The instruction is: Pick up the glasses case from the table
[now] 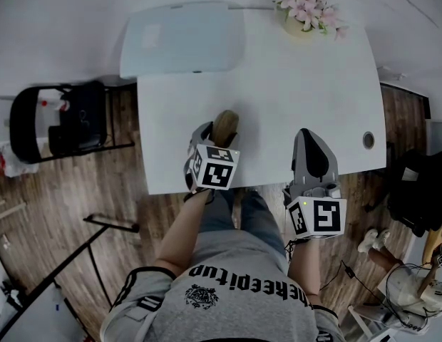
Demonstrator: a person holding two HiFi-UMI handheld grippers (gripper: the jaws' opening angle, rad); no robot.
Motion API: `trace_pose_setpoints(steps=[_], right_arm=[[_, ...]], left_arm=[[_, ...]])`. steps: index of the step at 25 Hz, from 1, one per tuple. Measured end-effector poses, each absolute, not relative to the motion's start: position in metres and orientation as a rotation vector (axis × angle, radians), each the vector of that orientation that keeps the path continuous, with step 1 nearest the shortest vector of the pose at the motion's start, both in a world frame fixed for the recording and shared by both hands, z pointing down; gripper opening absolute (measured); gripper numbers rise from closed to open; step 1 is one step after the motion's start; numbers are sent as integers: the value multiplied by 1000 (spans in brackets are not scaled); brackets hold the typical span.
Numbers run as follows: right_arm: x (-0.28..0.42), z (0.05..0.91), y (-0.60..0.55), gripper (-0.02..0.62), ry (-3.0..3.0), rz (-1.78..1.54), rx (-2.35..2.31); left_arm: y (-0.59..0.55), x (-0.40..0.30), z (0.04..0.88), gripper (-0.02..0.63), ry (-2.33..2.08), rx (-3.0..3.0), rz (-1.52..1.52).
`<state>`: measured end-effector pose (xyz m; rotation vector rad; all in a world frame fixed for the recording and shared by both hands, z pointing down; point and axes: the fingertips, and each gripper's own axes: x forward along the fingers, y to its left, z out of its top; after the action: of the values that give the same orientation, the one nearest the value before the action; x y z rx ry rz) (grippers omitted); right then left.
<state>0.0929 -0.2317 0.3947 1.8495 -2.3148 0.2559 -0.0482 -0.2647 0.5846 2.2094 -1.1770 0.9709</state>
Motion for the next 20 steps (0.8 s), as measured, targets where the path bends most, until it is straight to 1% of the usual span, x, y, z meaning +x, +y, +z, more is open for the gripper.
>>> trace_pose_setpoints(steps=[8,20], right_arm=[[98,392,-228,5,-2340,249,1841],[92,384,-222,5,-2428,219,1769]], left_arm=[[-255,-46,581,305,-1182,2193,875],[-246,-46,530,305,-1289,2231,655]])
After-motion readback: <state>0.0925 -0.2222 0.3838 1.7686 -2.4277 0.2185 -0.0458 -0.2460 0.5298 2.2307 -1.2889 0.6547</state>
